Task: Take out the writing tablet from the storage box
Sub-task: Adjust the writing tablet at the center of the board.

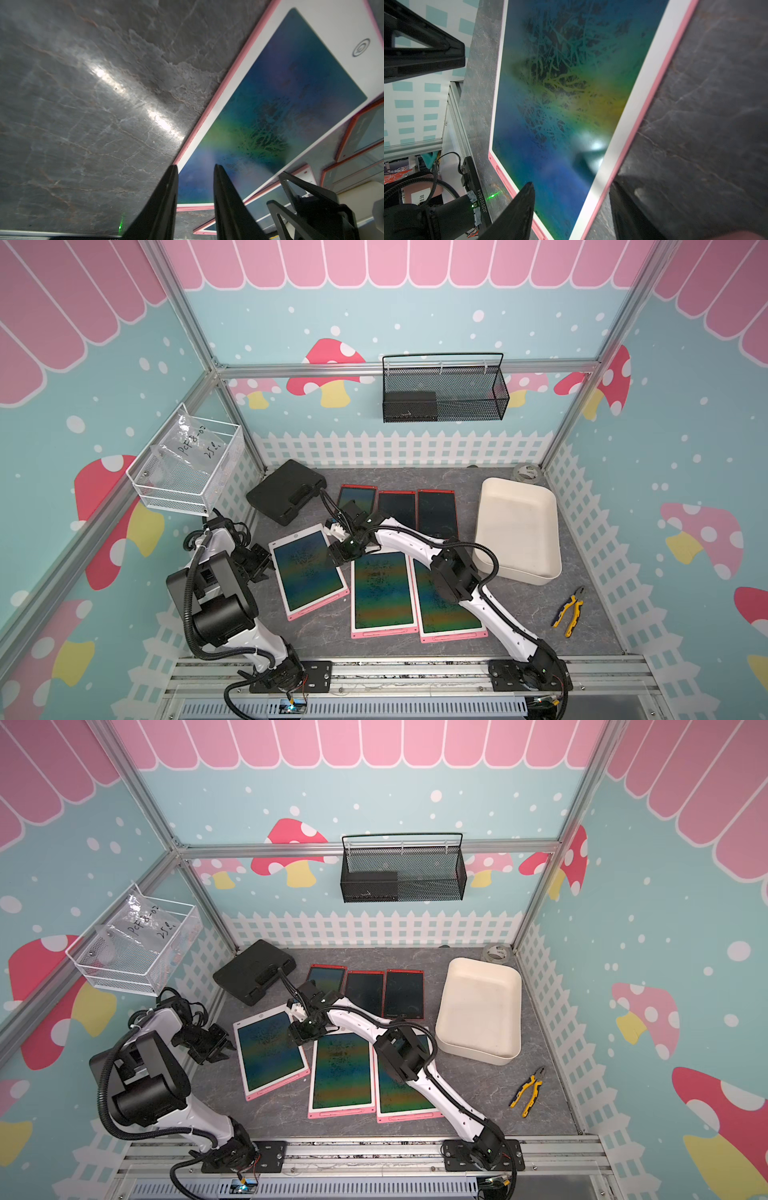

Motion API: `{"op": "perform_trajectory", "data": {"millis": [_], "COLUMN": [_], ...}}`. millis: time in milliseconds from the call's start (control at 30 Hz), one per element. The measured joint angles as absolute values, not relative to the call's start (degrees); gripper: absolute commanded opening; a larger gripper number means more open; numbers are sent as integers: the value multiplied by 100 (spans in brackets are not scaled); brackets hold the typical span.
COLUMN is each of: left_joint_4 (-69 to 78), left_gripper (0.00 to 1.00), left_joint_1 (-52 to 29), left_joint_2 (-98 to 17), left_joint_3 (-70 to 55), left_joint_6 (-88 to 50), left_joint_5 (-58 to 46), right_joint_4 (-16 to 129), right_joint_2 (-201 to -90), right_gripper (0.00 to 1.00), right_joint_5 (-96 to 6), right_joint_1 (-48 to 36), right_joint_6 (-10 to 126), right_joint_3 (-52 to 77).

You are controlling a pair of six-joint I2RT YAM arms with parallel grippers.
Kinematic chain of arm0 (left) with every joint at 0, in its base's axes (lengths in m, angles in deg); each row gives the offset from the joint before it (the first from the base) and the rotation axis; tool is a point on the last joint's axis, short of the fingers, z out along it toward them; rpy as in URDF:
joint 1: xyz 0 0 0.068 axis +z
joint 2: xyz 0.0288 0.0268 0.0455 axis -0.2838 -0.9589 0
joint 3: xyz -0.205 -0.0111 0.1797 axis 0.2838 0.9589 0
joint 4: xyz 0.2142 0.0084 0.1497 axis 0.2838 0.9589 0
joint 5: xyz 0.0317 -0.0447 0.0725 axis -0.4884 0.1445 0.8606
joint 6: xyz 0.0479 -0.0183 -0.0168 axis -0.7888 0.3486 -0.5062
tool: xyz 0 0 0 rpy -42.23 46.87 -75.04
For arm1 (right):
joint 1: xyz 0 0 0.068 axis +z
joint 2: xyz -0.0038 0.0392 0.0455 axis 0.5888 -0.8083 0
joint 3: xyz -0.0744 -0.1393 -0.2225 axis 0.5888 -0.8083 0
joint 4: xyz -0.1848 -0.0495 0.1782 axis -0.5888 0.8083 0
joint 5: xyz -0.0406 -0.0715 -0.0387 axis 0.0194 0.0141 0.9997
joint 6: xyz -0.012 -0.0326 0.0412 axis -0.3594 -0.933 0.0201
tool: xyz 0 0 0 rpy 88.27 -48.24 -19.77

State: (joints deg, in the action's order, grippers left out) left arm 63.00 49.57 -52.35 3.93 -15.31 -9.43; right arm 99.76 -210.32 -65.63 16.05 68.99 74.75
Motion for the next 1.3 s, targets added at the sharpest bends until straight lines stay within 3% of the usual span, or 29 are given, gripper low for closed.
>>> {"op": "perform_trajectory", "data": {"millis": [233,667,1300], "left_joint_4": [6171,6099,6079], "left_gripper": [31,27,27], "left_joint_1": [4778,4493,4096], "left_joint_2": [-5408,-5840,-5759], "left_joint_3": [500,371,347], "left_joint_6": [-1533,-1599,-1625], "left_joint_5": [-926,-878,-840], "right_joint_4": [9690,8466,7371], "right_joint_2": [-20881,-19699,-19259], "right_gripper": [60,58,57], "right_joint_5": [-6670,-7031,-7173], "right_joint_1": [1673,2175,2652], "right_joint_6": [6899,7170,7537], "right_joint_3": [7095,4710,3665]}}
